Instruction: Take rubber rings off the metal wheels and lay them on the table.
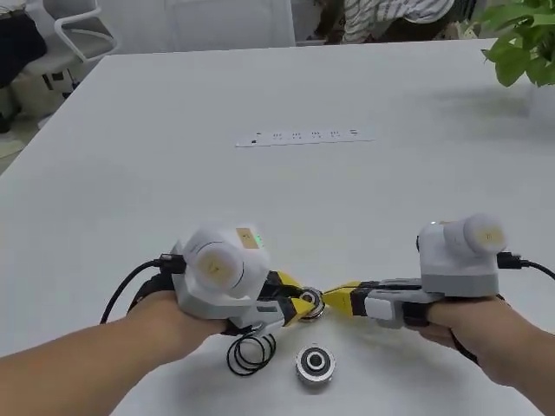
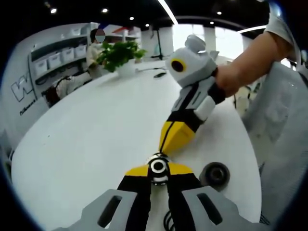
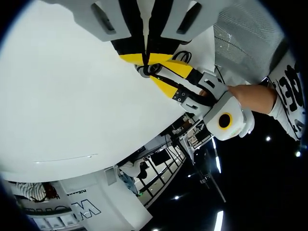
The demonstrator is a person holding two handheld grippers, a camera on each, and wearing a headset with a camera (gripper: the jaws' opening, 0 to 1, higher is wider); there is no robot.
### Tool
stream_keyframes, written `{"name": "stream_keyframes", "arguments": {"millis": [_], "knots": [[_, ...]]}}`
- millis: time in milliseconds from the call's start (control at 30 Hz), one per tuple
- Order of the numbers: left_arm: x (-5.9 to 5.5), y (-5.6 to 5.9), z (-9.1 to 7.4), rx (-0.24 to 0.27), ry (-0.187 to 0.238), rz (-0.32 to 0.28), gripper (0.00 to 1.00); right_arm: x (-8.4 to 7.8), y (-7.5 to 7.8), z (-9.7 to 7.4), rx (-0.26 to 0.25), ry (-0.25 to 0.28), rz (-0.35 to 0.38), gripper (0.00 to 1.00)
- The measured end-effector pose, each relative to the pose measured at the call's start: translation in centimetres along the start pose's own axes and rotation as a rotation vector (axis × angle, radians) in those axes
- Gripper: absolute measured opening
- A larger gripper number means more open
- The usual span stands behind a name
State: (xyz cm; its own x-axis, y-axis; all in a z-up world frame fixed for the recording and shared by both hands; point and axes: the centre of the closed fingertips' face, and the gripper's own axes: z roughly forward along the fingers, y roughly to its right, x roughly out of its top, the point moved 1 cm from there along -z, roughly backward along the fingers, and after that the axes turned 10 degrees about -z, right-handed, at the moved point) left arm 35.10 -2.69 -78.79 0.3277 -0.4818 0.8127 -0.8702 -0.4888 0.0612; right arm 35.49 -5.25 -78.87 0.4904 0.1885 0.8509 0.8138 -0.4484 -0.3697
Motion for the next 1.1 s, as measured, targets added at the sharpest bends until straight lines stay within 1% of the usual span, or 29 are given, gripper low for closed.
{"name": "stream_keyframes", "arguments": {"millis": [567, 900, 1100], "knots": [[-0.04, 0.02, -0.02, 0.006, -0.007, 0.009, 0.11, 0.13, -0.46, 0.20, 0.010, -0.007, -0.004, 0.00], [-0.08, 0.03, 0.02, 0.007, -0.009, 0.013, 0.11, 0.23, -0.77, 0.34, 0.027, -0.002, 0.004, 0.00], [-0.07, 0.06, 0.05, 0.008, -0.009, 0.011, 0.11, 0.32, -0.98, 0.46, 0.034, -0.002, -0.004, 0.00]]}}
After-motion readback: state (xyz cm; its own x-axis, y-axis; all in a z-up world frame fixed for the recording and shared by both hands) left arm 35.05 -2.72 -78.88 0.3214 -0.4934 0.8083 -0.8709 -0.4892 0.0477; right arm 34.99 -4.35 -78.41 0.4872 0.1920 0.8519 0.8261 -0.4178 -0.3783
